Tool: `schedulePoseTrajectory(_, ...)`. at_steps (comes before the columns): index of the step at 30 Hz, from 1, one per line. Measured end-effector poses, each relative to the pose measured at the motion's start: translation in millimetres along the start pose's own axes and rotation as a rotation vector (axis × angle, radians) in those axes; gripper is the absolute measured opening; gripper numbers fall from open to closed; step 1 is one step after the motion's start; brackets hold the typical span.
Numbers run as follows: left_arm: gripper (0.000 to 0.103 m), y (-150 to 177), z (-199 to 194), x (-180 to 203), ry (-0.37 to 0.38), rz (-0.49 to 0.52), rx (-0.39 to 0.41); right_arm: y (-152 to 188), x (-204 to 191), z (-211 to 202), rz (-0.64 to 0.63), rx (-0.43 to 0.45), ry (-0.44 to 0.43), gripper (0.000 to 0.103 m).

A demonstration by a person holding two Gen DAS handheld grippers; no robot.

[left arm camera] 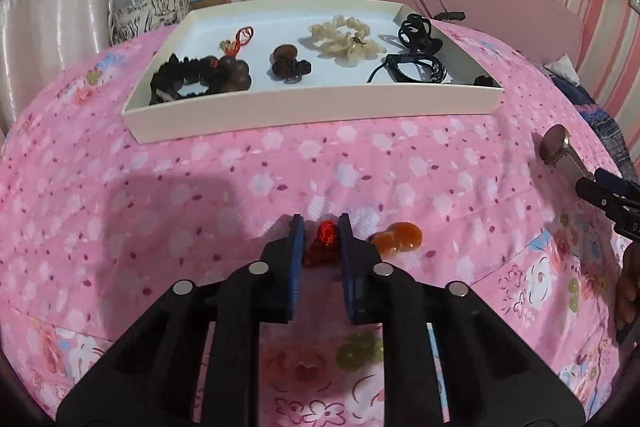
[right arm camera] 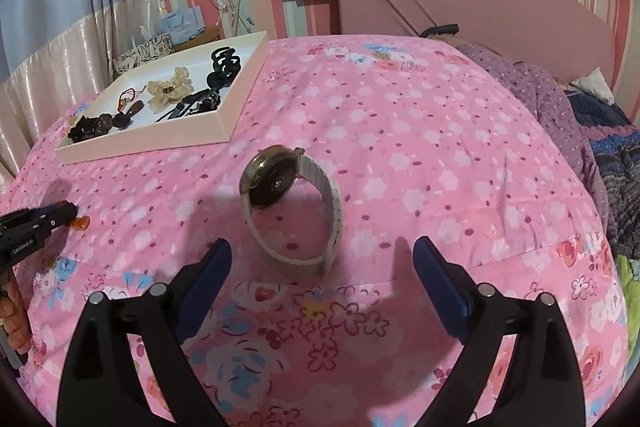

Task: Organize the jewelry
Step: 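Grasp the red charm with the left tool while the right tool grasps the white-band watch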

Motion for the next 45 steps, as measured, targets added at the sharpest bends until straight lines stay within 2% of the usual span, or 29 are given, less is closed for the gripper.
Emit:
schedulePoseTrajectory(4,0.013,1.8,1.0,4.9,0.006,0.02,-0.004,4.0,2.0,4.9,0.024,-0.031,-0.009,0.092)
schedulePoseTrajectory(9,0.013,2.7,1.2,10.1,-0.005,0.058,-0.005,3.2,2.1,4.0,0.022,-0.023,0.001,0.092)
schedulePoseTrajectory(13,0.013,2.7,0.9,8.5,0.001,0.049,-0.006,2.3,0.9,4.9,0.014,-0.024,0.005,0.092)
schedulePoseTrajectory(18,0.013,3.3,1.0,6.4,0.003,0.039,-0.007,-2.6,-8.4,15.0,-0.037,-0.044,0.001,0.092)
schedulePoseTrajectory(23,0.013,3.7,1.2,8.2,-0.006,0.052,-0.008,-5.3,-20.1,38.8,-0.107,-0.101,0.013,0.09)
schedulePoseTrajectory(25,0.013,3.6,1.6,7.6,0.001,0.043,-0.008,-5.1,-26.1,41.0,-0.118,-0.102,0.001,0.067)
schedulePoseTrajectory(26,0.013,3.6,1.7,6.9,0.007,0.036,-0.007,-5.5,-29.1,39.8,-0.11,-0.096,-0.012,0.062)
schedulePoseTrajectory(28,0.013,3.7,1.3,5.7,0.014,0.025,-0.007,-5.5,-31.8,36.9,-0.105,-0.084,-0.013,0.045)
schedulePoseTrajectory(37,0.009,3.7,0.3,1.3,0.023,-0.005,-0.003,-4.6,-32.4,35.0,-0.104,-0.081,-0.021,0.047)
schedulePoseTrajectory(39,0.009,4.1,-0.3,2.8,0.015,0.01,-0.005,-5.1,-28.1,35.2,-0.061,-0.087,-0.04,0.047)
schedulePoseTrajectory(42,0.009,4.0,0.0,2.0,0.015,0.008,-0.007,-4.8,-29.6,32.1,-0.091,-0.069,0.002,0.044)
schedulePoseTrajectory(44,0.008,3.7,0.2,0.3,0.016,-0.003,-0.007,-5.4,-35.0,30.0,-0.151,-0.057,0.037,0.038)
schedulePoseTrajectory(45,0.007,3.5,0.5,-0.2,0.019,-0.008,-0.007,-5.5,-39.2,28.4,-0.184,-0.051,0.046,0.027)
Point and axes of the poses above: each gripper's, at about its wrist camera, not at the fingertips, and z roughly the way its jaws point, x to its right, y to its underside, the point moved 8 cm from there along z, roughly the way its jaws point, and after that the axes turned 15 degrees about x, right-handed, at the moved point
